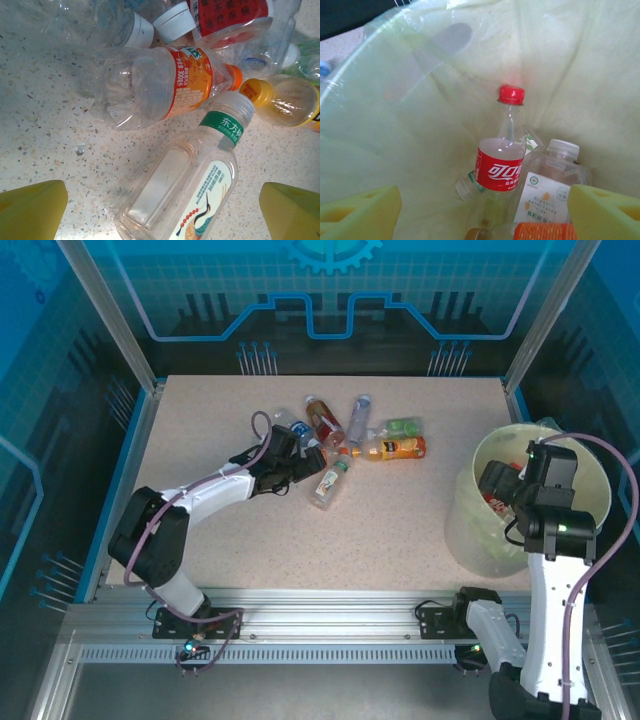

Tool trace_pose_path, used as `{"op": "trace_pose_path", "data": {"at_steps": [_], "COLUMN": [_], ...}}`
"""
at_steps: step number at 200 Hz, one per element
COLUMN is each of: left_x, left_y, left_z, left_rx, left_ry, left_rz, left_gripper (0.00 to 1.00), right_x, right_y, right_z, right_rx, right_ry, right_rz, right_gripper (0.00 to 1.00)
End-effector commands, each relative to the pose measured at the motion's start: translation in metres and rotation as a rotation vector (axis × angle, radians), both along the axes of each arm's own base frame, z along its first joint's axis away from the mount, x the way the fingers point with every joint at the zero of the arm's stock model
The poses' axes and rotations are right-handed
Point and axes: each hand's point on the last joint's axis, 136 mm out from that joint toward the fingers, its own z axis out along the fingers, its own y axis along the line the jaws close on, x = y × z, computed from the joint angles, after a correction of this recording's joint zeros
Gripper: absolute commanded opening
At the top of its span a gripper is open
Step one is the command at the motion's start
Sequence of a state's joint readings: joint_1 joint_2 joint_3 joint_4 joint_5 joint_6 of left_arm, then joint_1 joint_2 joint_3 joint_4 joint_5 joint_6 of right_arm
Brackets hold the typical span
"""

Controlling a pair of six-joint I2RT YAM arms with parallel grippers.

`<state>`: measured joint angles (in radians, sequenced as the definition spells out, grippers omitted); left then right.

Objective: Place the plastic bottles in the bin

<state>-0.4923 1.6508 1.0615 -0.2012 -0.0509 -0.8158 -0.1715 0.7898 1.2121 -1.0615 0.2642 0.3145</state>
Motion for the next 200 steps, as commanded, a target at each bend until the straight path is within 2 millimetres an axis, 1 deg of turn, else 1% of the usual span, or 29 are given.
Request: {"op": "trace_pose_path", "data": {"at_steps": [1, 15, 27, 39, 50, 69, 85, 103, 130, 154, 170, 200], "left_x": [0.0, -0.001, -0.003, -0.003, -0.004, -0.007, -0.009, -0.011, -0.018, -0.022, -0.024, -0.033], "left_y": [-0.004, -0.008, -0.016, -0.021, -0.024, -0.028, -0.031, -0.039, -0.052, -0.052, -0.05, -0.051], "left_z": [-0.004, -0.005, -0.005, -0.004, -0.008, -0.015, -0.026, -0.034, -0.038, -0.045, -0.054, -0.067], "left_rx": [0.022, 0.009, -0.015, -0.02, -0.001, 0.055, 0.129, 0.191, 0.227, 0.33, 0.411, 0.534], "left_ry": [0.041, 0.031, 0.013, -0.006, -0.004, 0.002, 0.014, 0.01, -0.009, -0.019, -0.01, 0.009], "left_rz": [-0.056, -0.09, -0.139, -0.186, -0.223, -0.286, -0.327, -0.383, -0.455, -0.471, -0.479, -0.563], "left_gripper": [0.99, 0.99, 0.99, 0.99, 0.99, 0.99, 0.99, 0.99, 0.99, 0.99, 0.99, 0.99], "right_x": [-0.005, -0.009, -0.012, -0.015, -0.017, -0.018, -0.018, -0.019, -0.02, -0.019, -0.018, -0.014], "right_y": [-0.006, -0.009, -0.012, -0.013, -0.012, -0.003, 0.004, 0.009, 0.011, 0.013, 0.014, 0.021], "right_z": [0.019, 0.022, 0.025, 0.03, 0.035, 0.046, 0.052, 0.056, 0.057, 0.056, 0.055, 0.057], "right_rx": [-0.029, -0.041, -0.052, -0.06, -0.061, -0.048, -0.037, -0.03, -0.03, -0.022, -0.012, 0.009], "right_ry": [-0.082, -0.099, -0.115, -0.142, -0.174, -0.25, -0.31, -0.345, -0.346, -0.341, -0.344, -0.35], "right_rz": [-0.032, -0.054, -0.072, -0.081, -0.079, -0.034, 0.002, 0.021, 0.039, 0.046, 0.051, 0.085], "right_gripper": [0.9, 0.94, 1.0, 1.0, 1.0, 1.0, 1.0, 1.0, 1.0, 1.0, 1.0, 1.0]}}
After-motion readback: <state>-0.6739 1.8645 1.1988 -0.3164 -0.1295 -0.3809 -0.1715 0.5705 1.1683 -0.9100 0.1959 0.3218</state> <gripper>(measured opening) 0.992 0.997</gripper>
